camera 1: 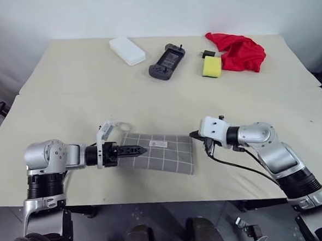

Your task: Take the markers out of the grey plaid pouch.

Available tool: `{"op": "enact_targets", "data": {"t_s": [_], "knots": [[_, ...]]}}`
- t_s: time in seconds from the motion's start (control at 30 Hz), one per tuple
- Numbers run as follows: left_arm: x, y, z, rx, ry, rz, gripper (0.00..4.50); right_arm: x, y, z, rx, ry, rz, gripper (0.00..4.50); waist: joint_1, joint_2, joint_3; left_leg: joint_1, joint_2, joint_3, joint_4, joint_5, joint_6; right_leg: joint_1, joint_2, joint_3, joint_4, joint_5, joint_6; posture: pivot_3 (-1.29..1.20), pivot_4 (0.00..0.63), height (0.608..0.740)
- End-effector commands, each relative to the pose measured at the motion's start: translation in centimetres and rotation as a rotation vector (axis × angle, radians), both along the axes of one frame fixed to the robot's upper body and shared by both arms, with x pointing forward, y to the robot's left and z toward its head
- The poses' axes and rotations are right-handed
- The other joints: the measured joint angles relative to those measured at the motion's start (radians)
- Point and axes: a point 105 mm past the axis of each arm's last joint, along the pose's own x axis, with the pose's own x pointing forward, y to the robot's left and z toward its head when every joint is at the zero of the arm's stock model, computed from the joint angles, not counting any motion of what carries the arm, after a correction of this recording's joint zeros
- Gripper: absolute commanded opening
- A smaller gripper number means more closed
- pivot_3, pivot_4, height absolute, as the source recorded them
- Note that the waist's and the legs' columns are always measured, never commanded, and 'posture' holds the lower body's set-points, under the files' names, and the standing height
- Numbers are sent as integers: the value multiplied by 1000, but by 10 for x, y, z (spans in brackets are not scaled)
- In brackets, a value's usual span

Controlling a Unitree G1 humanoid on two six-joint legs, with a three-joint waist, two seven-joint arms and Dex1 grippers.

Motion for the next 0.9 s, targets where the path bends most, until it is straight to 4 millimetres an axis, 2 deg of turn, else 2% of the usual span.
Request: {"op": "enact_targets", "data": {"t_s": [0.03, 0.13, 0.17, 0.23, 0.4, 0.57, 0.7, 0.9], "knots": [[0, 12, 4, 22, -20, 48, 4500, -4, -4, 21, 40, -36, 13, 55, 1, 0, 0, 0, 0, 0, 0, 0, 0, 0, 0, 0, 0, 0, 0, 0, 150, 740], [3, 35, 4, 57, 6, 119, 4500, -17, 9, 29, 104, -2, 88, 55, -5, 0, 0, 1, 1, 0, 0, 0, 0, 0, 1, 0, -1, 0, 0, 0, 150, 740], [5, 45, 4, 74, 23, 144, 4500, -22, 16, 28, 113, 17, 110, 55, -9, 0, 0, 1, 1, 0, -1, 0, -1, 0, 2, 0, -1, 0, 0, 0, 150, 740], [5, 52, 5, 100, 41, 151, 4500, -28, 26, 20, 111, 37, 132, 55, -17, 1, 0, 2, 1, 0, -2, 0, -1, 0, 3, 0, -1, 0, 0, 0, 150, 740], [7, 48, 6, 122, 42, 120, 4500, -31, 41, -3, 105, 86, 115, 55, -14, 1, 0, 2, 1, 1, -2, 0, -2, 1, 2, 0, 0, 0, 0, 0, 150, 740], [15, 53, 13, 120, 38, 133, 4500, -41, 41, -30, 34, 133, 125, 55, -11, 1, 0, 2, 0, 0, -2, 0, -1, 1, 1, 0, -1, 0, 0, 0, 150, 740], [18, 52, 19, 115, 54, 104, 4500, -41, 38, -32, 28, 131, 122, 55, -14, 1, 0, 2, -2, 1, -2, 0, -1, 1, 3, 0, -1, 0, 0, 0, 150, 740], [21, 37, 11, 143, 94, 28, 4500, -39, 39, -31, 11, 101, 138, 55, -12, 1, 0, 2, -1, 1, -2, 0, -1, 1, 2, 0, -1, 0, 0, 0, 150, 740]]}}
